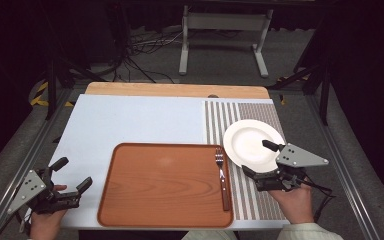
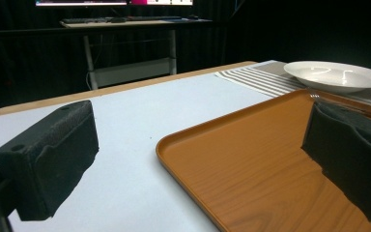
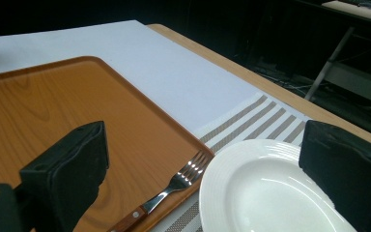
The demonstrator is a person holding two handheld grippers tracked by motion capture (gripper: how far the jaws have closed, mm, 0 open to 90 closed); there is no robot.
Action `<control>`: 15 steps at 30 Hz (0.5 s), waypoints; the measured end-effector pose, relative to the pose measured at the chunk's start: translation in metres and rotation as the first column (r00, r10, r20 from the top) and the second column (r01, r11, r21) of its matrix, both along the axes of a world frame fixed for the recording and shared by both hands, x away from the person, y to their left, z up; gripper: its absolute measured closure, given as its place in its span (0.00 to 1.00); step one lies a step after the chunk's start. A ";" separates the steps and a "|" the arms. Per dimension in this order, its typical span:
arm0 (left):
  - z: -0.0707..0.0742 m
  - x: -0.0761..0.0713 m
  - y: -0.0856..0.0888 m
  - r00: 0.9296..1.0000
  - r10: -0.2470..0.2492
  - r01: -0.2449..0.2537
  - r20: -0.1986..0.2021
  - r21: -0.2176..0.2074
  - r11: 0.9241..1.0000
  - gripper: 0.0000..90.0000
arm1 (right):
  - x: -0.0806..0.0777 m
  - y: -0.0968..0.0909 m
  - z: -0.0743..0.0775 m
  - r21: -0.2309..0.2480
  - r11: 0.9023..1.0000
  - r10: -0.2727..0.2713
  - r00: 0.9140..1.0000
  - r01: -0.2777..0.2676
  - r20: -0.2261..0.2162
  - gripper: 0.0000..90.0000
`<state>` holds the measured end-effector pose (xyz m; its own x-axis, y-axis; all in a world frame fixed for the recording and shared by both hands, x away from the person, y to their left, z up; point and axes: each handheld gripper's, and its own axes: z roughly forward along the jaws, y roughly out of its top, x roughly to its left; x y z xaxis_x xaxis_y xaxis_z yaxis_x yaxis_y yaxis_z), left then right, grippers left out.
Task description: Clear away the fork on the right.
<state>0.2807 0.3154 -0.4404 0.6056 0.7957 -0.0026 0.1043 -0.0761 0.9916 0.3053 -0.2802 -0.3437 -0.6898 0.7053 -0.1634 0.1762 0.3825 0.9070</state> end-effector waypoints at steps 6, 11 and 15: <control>0.000 0.000 0.000 1.000 0.002 -0.002 0.002 -0.001 1.000 0.00 | -0.003 -0.007 -0.006 0.017 1.000 -0.018 1.000 0.018 0.020 0.04; 0.000 -0.001 0.000 1.000 0.002 -0.002 0.004 -0.004 1.000 0.00 | -0.007 -0.014 -0.015 0.055 0.998 -0.024 0.999 0.022 0.047 0.04; 0.000 -0.001 0.001 1.000 0.001 -0.001 0.005 -0.003 1.000 0.00 | -0.009 -0.028 -0.029 0.105 0.994 -0.050 0.996 0.043 0.068 0.04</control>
<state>0.2801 0.3160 -0.4401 0.6050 0.7962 -0.0025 0.0999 -0.0727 0.9923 0.2965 -0.3077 -0.3722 -0.6453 0.7519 -0.1350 0.1258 0.2790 0.9520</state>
